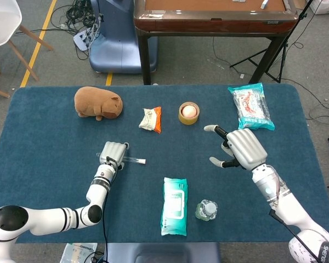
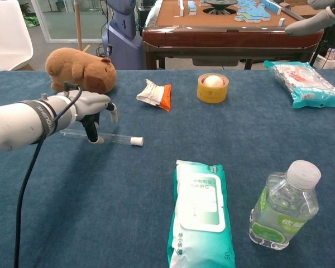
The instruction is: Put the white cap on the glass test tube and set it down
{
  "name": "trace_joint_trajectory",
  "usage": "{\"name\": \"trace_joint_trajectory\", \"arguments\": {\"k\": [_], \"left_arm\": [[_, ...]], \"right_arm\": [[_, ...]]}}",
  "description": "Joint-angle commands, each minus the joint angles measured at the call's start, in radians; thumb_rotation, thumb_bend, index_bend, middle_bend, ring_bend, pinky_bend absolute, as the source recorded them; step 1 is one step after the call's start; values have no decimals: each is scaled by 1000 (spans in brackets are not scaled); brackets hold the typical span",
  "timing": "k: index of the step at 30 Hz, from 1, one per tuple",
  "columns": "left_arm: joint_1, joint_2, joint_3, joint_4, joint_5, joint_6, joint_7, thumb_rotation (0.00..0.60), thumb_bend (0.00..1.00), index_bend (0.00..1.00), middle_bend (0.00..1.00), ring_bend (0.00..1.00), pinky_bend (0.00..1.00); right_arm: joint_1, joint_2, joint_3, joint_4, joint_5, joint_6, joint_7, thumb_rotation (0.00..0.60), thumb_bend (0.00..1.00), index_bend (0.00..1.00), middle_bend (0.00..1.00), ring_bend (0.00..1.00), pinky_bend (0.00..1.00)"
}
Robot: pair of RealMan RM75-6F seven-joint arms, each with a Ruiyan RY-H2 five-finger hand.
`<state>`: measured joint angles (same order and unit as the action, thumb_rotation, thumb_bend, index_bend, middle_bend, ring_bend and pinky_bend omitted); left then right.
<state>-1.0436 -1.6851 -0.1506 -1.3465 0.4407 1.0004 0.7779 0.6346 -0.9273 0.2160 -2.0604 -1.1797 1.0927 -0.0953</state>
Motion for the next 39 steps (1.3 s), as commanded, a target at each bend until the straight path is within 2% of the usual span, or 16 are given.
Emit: {"name": "trace_joint_trajectory", "arguments": {"k": [1,7,10,14,17,18,20,25,29,35,39], "left_arm": [[30,69,-26,-91,42,27,-47,600,274,241,1000,1000,1000],[128,262,-33,-299,198,98,-172,600,274,262,996,995,1000],[209,359,-4,-368,328,168,-252,600,274,269,911,904,1000],[306,441,33,-398,451,244,-351,600,274,269,764,760,1000],[379,484,70,-406,537,303,-411,600,274,269,659,655,959],[402,494,82,-406,561,323,-424,600,274,269,615,607,907],[453,510,109,-401,609,370,-447,600,274,269,546,528,810],[575,521,157,-386,703,478,-532,600,274,267,442,420,632],[665,507,187,-365,780,565,-591,600,274,266,419,397,604],[757,488,224,-358,873,649,-569,600,274,268,418,396,579],[792,479,227,-367,916,676,-549,600,274,273,418,396,568]], "right_arm": [[-17,19,-1,5,-2,10,5,600,207,236,1000,1000,1000],[-68,72,-31,35,20,19,-2,600,207,230,965,1000,1000],[-119,71,-52,73,22,61,11,600,207,200,894,957,1000],[-178,65,-85,127,2,108,16,600,207,192,684,737,970],[-220,54,-103,165,-16,148,16,600,207,192,519,556,809],[-233,49,-108,175,-20,162,16,600,207,192,479,487,738],[-262,33,-120,203,-34,192,13,600,207,192,453,423,671],[-329,1,-152,254,-59,239,36,600,207,192,446,408,658],[-381,-27,-168,289,-87,293,52,600,207,192,438,400,658],[-432,-61,-189,319,-124,332,48,600,207,192,434,399,658],[-444,-71,-189,331,-140,330,60,600,207,192,433,399,658]]}}
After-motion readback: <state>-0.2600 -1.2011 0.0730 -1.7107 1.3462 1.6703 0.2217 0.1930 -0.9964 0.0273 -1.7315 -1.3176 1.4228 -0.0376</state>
